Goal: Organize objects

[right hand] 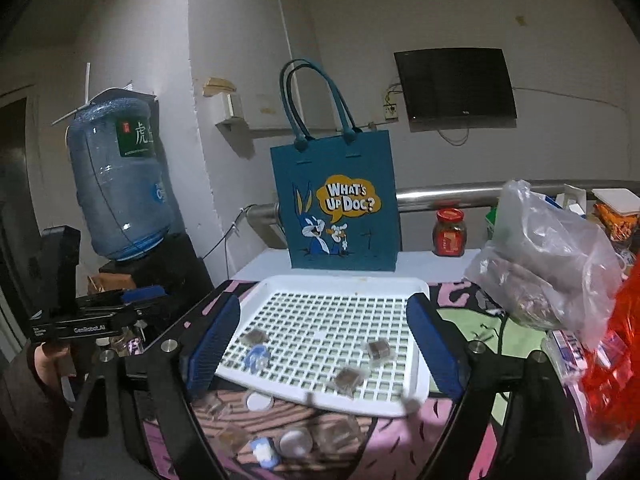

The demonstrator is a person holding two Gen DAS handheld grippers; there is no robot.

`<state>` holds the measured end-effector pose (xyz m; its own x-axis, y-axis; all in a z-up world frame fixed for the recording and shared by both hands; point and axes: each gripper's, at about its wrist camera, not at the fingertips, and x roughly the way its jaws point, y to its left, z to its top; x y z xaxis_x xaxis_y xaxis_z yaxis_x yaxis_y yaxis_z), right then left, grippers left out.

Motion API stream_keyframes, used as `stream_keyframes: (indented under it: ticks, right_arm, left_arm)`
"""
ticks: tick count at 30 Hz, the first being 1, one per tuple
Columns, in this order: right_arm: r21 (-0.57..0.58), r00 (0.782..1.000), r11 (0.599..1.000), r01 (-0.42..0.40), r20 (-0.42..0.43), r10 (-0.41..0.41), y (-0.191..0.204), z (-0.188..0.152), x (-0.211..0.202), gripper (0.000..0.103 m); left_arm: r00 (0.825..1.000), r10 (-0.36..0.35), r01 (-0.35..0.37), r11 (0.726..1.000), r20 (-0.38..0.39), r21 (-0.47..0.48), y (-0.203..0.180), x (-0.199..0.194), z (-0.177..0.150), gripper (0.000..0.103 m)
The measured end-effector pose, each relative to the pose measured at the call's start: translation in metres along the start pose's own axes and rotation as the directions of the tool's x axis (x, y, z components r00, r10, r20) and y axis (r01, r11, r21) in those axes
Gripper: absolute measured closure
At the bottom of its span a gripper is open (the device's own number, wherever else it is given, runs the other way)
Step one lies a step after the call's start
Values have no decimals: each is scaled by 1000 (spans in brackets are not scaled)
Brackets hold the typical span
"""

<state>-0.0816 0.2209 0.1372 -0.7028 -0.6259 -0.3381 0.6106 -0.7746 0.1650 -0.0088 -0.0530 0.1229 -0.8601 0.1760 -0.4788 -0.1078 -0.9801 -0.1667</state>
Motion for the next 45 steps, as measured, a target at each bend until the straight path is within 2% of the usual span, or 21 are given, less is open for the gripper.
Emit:
stream_keyframes:
  ticks: [11, 26, 33, 45]
  right_arm:
    - [2, 993, 1000, 18, -121, -18, -5, -48, 6, 18]
    - [-56, 985, 998, 28, -166, -37, -2, -75, 26, 18]
    - [-96, 956, 995, 33, -287, -60, -6, -95, 56, 18]
    - [-137, 916, 989, 53, -387, -103, -10, -106, 87, 18]
  left_arm:
    - [995, 29, -28, 1000, -98, 9, -5, 9, -48, 39]
    - [985, 33, -25, 999, -170, 48, -19, 30, -78, 39]
    - [973, 46, -36, 998, -226, 49, -18, 46, -87, 39]
    - [958, 68, -61, 998, -280, 33, -15, 60, -92, 39]
